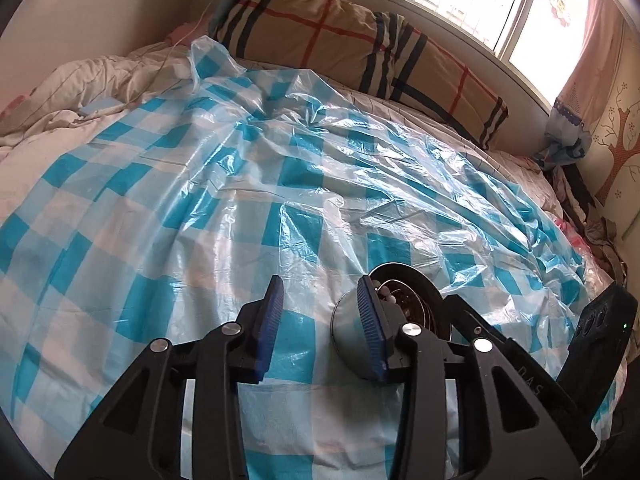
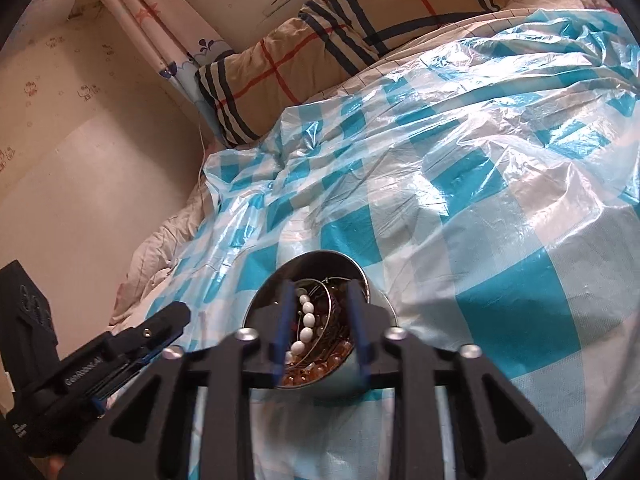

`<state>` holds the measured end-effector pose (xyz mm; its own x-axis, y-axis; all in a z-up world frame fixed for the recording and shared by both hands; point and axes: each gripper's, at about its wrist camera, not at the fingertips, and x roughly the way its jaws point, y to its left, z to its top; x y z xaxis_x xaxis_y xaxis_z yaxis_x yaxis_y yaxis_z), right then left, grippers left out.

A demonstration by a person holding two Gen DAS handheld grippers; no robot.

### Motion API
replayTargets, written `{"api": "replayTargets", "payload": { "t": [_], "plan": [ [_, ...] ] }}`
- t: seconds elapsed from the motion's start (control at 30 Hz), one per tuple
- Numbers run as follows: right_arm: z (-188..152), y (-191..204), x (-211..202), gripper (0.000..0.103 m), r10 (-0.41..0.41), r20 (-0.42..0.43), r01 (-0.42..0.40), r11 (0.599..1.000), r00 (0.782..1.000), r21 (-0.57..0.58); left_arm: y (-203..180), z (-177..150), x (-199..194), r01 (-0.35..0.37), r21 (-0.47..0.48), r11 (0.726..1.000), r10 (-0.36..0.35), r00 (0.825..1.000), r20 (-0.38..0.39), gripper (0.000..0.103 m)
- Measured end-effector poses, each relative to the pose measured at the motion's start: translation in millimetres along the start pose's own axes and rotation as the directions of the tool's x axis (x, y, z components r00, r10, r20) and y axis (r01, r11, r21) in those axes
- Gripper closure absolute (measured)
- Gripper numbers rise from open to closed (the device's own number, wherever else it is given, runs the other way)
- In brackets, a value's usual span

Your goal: Organize jewelry

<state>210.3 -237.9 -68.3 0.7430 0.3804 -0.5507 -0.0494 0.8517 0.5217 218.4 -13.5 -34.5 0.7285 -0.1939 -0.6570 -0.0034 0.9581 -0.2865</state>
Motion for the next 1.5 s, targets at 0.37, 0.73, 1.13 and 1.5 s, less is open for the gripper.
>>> {"api": "replayTargets", "payload": {
  "t": [0.37, 0.73, 1.13, 1.5],
  "plan": [
    [-54.8, 46.3, -121.5, 0.007, -0.158, 0.121, 0.183, 0.954, 0.98, -0.236, -7.1, -66.5, -98.5, -0.161, 0.277, 0.947, 0.167, 0.986, 0.003, 0.011],
    [-116.5, 54.8, -204.7, 0.007, -0.276, 0.154, 0.31, 0.909, 0.949, -0.277, 2.5, -122.9, -157.5, -0.177, 0.248, 0.953, 0.181, 0.984, 0.007, 0.008],
    [-123.2, 57.3, -208.2, 0.007, -0.318, 0.163, 0.353, 0.894, 0.934, -0.276, -3.1, -127.0, -172.0, -0.139, 0.238, 0.961, 0.129, 0.99, 0.057, 0.008],
    [-119.6, 48.1, -209.7, 0.007, -0.316, 0.149, 0.343, 0.91, 0.937, -0.234, -14.5, -131.5, -169.9, -0.163, 0.273, 0.948, 0.153, 0.987, 0.06, 0.008]
  ]
}}
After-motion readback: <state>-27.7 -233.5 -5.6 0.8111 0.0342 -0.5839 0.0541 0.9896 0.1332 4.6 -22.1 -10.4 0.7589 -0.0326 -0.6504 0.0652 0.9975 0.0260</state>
